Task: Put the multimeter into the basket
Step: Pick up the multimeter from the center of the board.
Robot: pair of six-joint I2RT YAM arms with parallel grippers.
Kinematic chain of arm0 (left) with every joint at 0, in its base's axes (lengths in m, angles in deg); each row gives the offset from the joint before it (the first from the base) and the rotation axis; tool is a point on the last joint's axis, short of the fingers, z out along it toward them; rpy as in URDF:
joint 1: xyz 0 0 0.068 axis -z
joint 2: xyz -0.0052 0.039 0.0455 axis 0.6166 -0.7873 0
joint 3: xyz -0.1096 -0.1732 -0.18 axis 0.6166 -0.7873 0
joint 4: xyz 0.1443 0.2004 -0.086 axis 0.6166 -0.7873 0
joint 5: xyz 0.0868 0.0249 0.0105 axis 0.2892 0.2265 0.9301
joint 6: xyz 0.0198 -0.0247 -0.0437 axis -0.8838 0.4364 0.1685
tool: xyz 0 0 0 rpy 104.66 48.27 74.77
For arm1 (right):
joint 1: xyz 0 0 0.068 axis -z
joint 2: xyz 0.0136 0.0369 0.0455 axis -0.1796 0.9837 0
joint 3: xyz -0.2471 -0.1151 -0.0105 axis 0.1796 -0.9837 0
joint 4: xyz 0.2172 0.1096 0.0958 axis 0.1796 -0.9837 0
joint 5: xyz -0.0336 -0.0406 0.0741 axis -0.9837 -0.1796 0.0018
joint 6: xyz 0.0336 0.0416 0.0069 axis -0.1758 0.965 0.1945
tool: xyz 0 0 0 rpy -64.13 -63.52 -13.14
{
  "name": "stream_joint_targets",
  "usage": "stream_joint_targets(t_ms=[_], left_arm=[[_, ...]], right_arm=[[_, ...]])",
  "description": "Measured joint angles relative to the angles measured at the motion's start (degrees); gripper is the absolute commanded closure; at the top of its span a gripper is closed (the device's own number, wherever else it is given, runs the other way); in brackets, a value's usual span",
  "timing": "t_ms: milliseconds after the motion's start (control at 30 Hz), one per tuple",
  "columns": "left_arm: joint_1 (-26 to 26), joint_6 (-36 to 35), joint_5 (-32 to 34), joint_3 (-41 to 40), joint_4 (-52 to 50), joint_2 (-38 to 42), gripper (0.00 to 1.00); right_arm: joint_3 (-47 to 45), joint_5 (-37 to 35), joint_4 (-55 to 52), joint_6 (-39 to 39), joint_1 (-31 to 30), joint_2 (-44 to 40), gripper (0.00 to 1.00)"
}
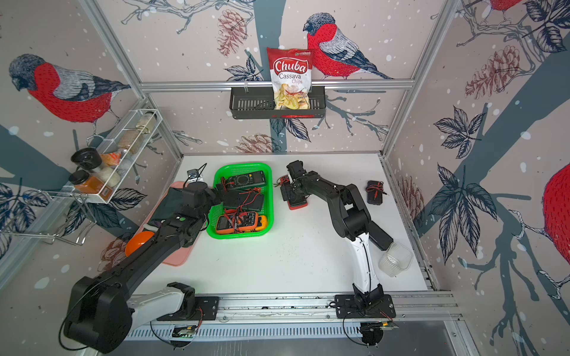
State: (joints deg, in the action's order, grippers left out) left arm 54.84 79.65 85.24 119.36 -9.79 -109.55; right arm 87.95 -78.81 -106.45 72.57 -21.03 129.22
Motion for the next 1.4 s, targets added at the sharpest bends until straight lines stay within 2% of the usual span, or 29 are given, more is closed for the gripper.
stream_joint_targets(t_ms=[33, 100, 367, 467, 600, 933, 1167, 1400], left_arm=[[0.00, 0.00, 0.02, -0.02, -0.02, 0.00, 0.02], [0.00, 0.00, 0.02, -0.04, -0.02, 0.00, 0.02], [0.00, 0.07, 0.07, -0.24, 0.00, 0.74, 0.02], [0.00, 0.07, 0.20, -0.33, -0.02, 0.98, 0.02], [0.00, 0.09, 0.26, -0.44, -0.02, 1.29, 0.02], [0.00, 0.24, 1.07, -0.96, 0.00, 2.69, 0.02], [0.00, 1.29, 2.95, -2.38, 0.37, 4.44, 0.02], [0.00, 2.10, 4.42, -3.58, 1.42, 5.90, 0.02]], right_arm=[[-0.07, -0.24, 0.02, -0.42, -0.07, 0.09, 0.00], [-0.09, -0.96, 0.07, -0.57, -0.11, 0.17, 0.07], [-1.77, -2.71, 0.74, -2.45, -0.09, -1.51, 0.59], [-3.28, -4.13, 1.07, -5.16, -0.24, -3.87, 0.73], [-5.38, -5.79, 4.22, -9.68, -1.11, -8.11, 0.79], [-7.30, -6.88, 15.72, -23.04, -3.50, -14.58, 0.84], [-2.91, -0.79, 22.38, -32.13, -6.19, -12.85, 0.85], [4.70, 6.01, 25.75, -36.70, -6.34, -7.28, 0.82]])
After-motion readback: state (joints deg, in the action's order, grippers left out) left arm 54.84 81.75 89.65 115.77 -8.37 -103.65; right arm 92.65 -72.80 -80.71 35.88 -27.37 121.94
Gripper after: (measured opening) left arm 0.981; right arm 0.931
